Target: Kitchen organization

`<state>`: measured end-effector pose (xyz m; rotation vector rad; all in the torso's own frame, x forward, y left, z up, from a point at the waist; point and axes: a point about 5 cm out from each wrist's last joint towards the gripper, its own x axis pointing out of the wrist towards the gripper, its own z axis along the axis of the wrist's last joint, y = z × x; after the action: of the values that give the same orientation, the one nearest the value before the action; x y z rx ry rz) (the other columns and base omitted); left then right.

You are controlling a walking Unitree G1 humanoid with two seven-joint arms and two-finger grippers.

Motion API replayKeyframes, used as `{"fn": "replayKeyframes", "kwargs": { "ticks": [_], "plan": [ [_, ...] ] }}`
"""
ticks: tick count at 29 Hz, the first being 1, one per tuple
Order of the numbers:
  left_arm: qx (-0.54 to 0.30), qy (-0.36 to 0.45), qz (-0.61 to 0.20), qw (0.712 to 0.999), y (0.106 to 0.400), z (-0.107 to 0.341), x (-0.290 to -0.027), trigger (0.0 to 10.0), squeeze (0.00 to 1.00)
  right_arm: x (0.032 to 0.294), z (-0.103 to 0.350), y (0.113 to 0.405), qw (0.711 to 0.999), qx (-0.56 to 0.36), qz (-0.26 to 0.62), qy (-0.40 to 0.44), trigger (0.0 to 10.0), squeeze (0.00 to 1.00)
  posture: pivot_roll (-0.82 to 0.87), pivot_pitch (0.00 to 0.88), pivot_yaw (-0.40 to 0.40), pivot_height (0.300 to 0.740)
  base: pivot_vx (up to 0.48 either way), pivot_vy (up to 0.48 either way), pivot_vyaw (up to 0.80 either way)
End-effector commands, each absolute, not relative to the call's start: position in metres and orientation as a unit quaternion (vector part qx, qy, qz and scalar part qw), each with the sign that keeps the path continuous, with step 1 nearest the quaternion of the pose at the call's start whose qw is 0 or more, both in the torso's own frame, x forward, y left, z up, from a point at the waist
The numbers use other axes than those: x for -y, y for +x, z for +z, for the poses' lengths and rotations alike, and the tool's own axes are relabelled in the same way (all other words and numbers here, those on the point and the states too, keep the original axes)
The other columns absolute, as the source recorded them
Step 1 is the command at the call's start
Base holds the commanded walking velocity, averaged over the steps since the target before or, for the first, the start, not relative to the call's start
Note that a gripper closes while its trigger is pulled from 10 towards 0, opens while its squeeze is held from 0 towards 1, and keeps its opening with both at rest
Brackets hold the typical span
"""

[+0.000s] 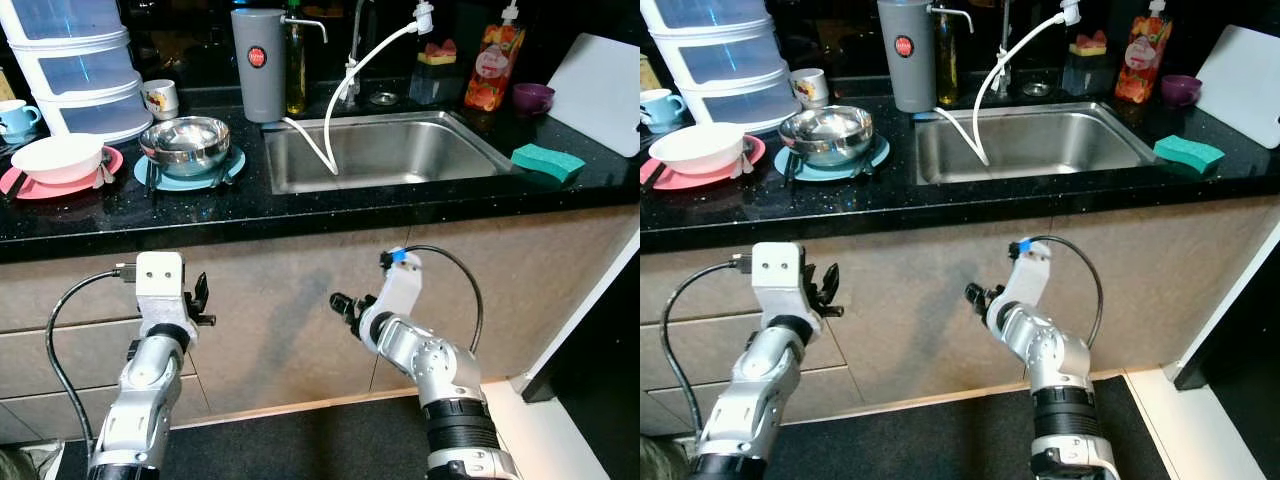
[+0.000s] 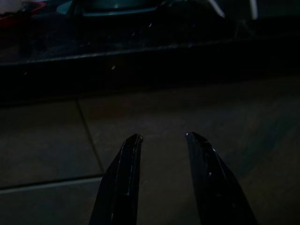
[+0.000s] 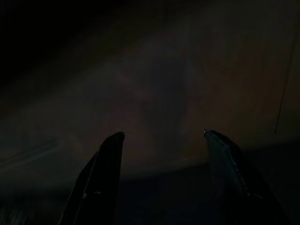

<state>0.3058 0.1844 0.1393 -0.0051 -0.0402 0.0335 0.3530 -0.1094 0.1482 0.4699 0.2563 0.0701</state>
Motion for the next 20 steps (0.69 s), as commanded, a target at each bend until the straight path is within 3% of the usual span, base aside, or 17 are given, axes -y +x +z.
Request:
{"fn": "replayKeyframes", "kwargs": {
  "ticks": [1, 3, 5, 6, 7, 9, 10, 11, 15, 18, 20],
  "plan": [
    [0.015, -0.006, 0.006, 1.0, 0.304, 0.138, -0.183, 10.0, 0.0, 0.092, 0.151, 0.349, 0.973, -0.127, 0.065, 0.184, 10.0, 0.0, -0.04, 0.091, 0.062, 0.74, 0.0, 0.0, 0.0],
    [0.017, -0.006, -0.012, 1.0, 0.304, 0.138, -0.18, 10.0, 0.0, 0.077, 0.147, 0.342, 0.971, -0.146, 0.127, 0.143, 10.0, 0.0, -0.04, 0.097, 0.069, 0.74, 0.0, 0.0, 0.0],
    [0.017, -0.006, -0.016, 1.0, 0.303, 0.138, -0.179, 10.0, 0.0, 0.074, 0.15, 0.342, 0.966, -0.134, 0.151, 0.162, 10.0, 0.0, -0.04, 0.097, 0.069, 0.74, 0.0, 0.0, 0.0],
    [0.014, -0.006, -0.022, 1.0, 0.303, 0.137, -0.178, 10.0, 0.0, 0.07, 0.157, 0.341, 0.927, -0.125, 0.184, 0.303, 10.0, 0.0, -0.03, 0.098, 0.068, 0.74, 0.0, 0.0, 0.0],
    [0.013, -0.007, -0.025, 1.0, 0.302, 0.137, -0.177, 10.0, 0.0, 0.069, 0.17, 0.339, 0.867, -0.084, 0.236, 0.43, 10.0, 0.0, -0.03, 0.1, 0.064, 0.74, 0.0, 0.0, 0.0],
    [0.01, -0.004, -0.022, 1.0, 0.302, 0.136, -0.176, 10.0, 0.0, 0.078, 0.172, 0.34, 0.832, -0.063, 0.226, 0.502, 10.0, 0.0, -0.03, 0.102, 0.059, 0.74, 0.0, 0.0, 0.0],
    [0.01, -0.004, -0.022, 1.0, 0.302, 0.136, -0.176, 10.0, 0.0, 0.078, 0.172, 0.34, 0.832, -0.063, 0.226, 0.502, 10.0, 0.0, -0.03, 0.102, 0.059, 0.74, 0.0, 0.0, 0.0],
    [0.005, 0.001, -0.014, 1.0, 0.3, 0.134, -0.176, 10.0, 0.0, 0.082, 0.161, 0.346, 0.906, -0.115, 0.169, 0.371, 10.0, 0.0, -0.03, 0.104, 0.055, 0.74, 0.0, 0.0, 0.0],
    [-0.004, 0.003, -0.012, 1.0, 0.298, 0.13, -0.176, 10.0, 0.0, 0.083, 0.163, 0.348, 0.939, -0.094, 0.166, 0.288, 10.0, 0.0, -0.03, 0.106, 0.057, 0.74, 0.0, 0.0, 0.0],
    [-0.009, -0.004, -0.012, 1.0, 0.293, 0.127, -0.174, 10.0, 0.0, 0.092, 0.174, 0.345, 0.963, 0.005, 0.176, 0.205, 10.0, 0.0, -0.03, 0.106, 0.059, 0.74, 0.0, 0.0, 0.0],
    [-0.007, 0.0, -0.011, 1.0, 0.292, 0.127, -0.174, 10.0, 0.0, 0.096, 0.177, 0.343, 0.964, 0.034, 0.178, 0.195, 10.0, 0.0, -0.03, 0.105, 0.056, 0.74, 0.0, 0.0, 0.0]
  ]
}}
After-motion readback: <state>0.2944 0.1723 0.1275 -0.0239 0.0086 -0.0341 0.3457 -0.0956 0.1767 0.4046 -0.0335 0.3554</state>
